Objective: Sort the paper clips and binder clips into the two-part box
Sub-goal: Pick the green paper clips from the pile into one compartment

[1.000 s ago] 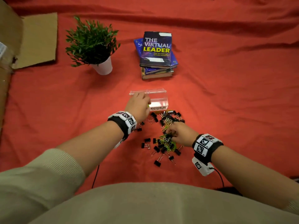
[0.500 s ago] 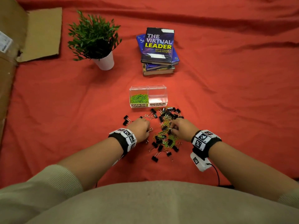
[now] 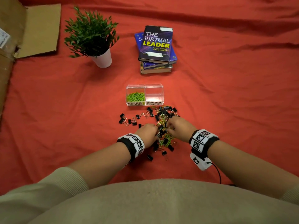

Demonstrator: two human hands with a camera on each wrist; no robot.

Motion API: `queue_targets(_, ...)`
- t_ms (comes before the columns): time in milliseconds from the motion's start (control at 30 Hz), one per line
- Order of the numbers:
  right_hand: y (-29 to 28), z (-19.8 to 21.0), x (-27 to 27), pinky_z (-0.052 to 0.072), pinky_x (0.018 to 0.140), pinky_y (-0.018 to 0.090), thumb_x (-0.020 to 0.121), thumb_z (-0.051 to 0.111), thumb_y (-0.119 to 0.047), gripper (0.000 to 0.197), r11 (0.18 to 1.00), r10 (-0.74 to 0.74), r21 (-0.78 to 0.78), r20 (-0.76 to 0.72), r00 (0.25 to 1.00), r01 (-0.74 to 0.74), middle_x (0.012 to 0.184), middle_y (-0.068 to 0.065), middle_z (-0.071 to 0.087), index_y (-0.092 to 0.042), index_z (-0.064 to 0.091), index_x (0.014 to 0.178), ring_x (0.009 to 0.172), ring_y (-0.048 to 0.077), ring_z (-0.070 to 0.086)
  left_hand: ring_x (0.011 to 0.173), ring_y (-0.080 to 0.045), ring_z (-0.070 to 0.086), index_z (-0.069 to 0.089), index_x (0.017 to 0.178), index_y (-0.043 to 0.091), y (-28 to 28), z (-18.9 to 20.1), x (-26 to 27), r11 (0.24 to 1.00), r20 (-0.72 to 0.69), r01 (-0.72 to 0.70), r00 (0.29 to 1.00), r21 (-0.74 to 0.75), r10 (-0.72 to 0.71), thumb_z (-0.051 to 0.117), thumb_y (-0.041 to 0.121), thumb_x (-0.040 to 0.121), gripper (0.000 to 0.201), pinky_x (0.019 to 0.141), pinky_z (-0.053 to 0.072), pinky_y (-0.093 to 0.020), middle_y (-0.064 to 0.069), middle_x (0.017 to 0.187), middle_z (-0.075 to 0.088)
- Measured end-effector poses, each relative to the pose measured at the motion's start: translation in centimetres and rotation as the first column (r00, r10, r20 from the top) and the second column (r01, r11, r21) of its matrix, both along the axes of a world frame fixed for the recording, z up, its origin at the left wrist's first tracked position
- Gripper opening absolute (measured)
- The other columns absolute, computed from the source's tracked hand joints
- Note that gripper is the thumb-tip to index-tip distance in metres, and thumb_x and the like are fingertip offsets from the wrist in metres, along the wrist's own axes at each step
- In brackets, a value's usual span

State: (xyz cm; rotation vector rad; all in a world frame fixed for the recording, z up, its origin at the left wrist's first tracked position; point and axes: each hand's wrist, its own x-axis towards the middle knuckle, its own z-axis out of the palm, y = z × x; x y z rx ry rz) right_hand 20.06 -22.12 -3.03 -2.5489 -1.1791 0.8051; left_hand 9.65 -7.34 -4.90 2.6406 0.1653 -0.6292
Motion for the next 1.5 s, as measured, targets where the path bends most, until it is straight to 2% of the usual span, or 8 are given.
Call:
queue_targets(300, -0.9, -2.1, -3.1, 0.045, 0.098, 0.033, 0.086, 0.064, -0.025, 0.044, 0.999, 0.034, -0.005, -0.050, 0.998, -0.034, 0.121, 0.004, 0.052, -0.012, 0.052, 0.125, 0.116, 0.021, 0.047, 0.094, -0.019, 0.063, 0.066, 0.103, 0.015, 2.2, 0.3, -0.2, 0.948, -0.063, -0.266, 0.964, -0.173, 0.259, 0.060, 0.017, 0.090, 0.014, 0.083, 0.049, -0.027, -0.002, 0.103, 0.068)
queue_targets(500, -0.2, -1.8, -3.1, 0.054, 0.072, 0.027, 0.085, 0.065, -0.010, 0.022, 0.961, -0.238, 0.065, -0.314, 0.919, 0.271, 0.090, -0.002, 0.060, -0.014, 0.063, 0.106, 0.082, 0.015, 0.059, 0.090, -0.018, 0.063, 0.066, 0.096, 0.013, 4.2, 1.1, -0.3, 0.886, -0.078, -0.381, 0.924, -0.263, 0.374, 0.059, 0.013, 0.091, 0.009, 0.084, 0.053, -0.032, -0.004, 0.098, 0.069)
queue_targets(667, 0.5, -1.3, -1.6, 0.048, 0.054, 0.021, 0.084, 0.067, -0.009, 0.017, 0.918, -0.327, 0.032, -0.504, 0.800, 0.396, 0.076, -0.005, 0.060, -0.015, 0.065, 0.100, 0.066, 0.011, 0.056, 0.092, -0.016, 0.061, 0.066, 0.105, 0.015, 5.3, 1.6, -0.2, 0.872, -0.012, -0.400, 0.910, -0.283, 0.414, 0.053, 0.011, 0.094, 0.018, 0.083, 0.050, -0.028, -0.002, 0.102, 0.065)
queue_targets(867, 0.7, 0.1, 0.3, 0.050, 0.065, 0.019, 0.084, 0.067, -0.010, 0.014, 0.841, -0.384, 0.005, -0.699, 0.604, 0.541, 0.083, 0.000, 0.066, -0.015, 0.062, 0.096, 0.070, 0.009, 0.061, 0.071, -0.023, 0.055, 0.066, 0.099, 0.014, 5.2, 2.1, 0.4, 0.874, -0.021, -0.384, 0.918, -0.297, 0.396, 0.043, 0.006, 0.094, 0.025, 0.064, 0.047, -0.032, -0.005, 0.093, 0.054)
queue_targets(1100, 0.8, 0.3, 1.3, 0.055, 0.070, 0.029, 0.090, 0.050, 0.004, 0.010, 0.699, -0.344, -0.070, -0.905, 0.249, 0.712, 0.080, 0.014, 0.062, -0.005, 0.054, 0.087, 0.075, 0.024, 0.065, 0.068, -0.021, 0.057, 0.059, 0.075, 0.018, 4.4, 1.6, 0.9, 0.659, -0.226, -0.578, 0.808, -0.482, 0.543, 0.033, 0.013, 0.096, 0.034, 0.067, 0.047, -0.034, -0.005, 0.074, 0.064)
queue_targets(1267, 0.5, 0.7, 1.1, 0.055, 0.061, 0.029, 0.088, 0.035, 0.007, 0.022, 0.658, -0.320, -0.098, -0.934, 0.159, 0.747, 0.079, 0.013, 0.059, -0.005, 0.053, 0.084, 0.068, 0.025, 0.062, 0.056, -0.016, 0.052, 0.046, 0.071, 0.013, 3.7, 2.2, 1.6, 0.495, -0.318, -0.616, 0.766, -0.612, 0.559, 0.025, 0.008, 0.095, 0.032, 0.047, 0.038, -0.024, -0.006, 0.071, 0.064)
queue_targets(1400, 0.3, 0.6, 1.3, 0.050, 0.055, 0.029, 0.091, 0.042, -0.004, 0.011, 0.662, -0.396, -0.122, -0.895, 0.207, 0.740, 0.074, 0.009, 0.057, -0.006, 0.053, 0.090, 0.061, 0.022, 0.057, 0.056, -0.016, 0.043, 0.045, 0.077, 0.014, 3.2, 1.9, 1.8, 0.800, -0.161, -0.460, 0.887, -0.385, 0.432, 0.035, 0.033, 0.100, 0.032, 0.053, 0.033, -0.027, 0.000, 0.065, 0.048)
queue_targets(1500, -0.1, -0.2, 1.6, 0.046, 0.050, 0.029, 0.093, 0.049, -0.015, 0.016, 0.728, -0.533, -0.100, -0.704, 0.470, 0.678, 0.067, 0.007, 0.055, -0.011, 0.053, 0.078, 0.053, 0.018, 0.054, 0.060, -0.017, 0.048, 0.045, 0.080, 0.015, 2.6, 1.2, 1.6, 0.950, -0.072, -0.254, 0.967, -0.180, 0.245, 0.043, 0.029, 0.098, 0.023, 0.053, 0.034, -0.027, 0.001, 0.067, 0.049)
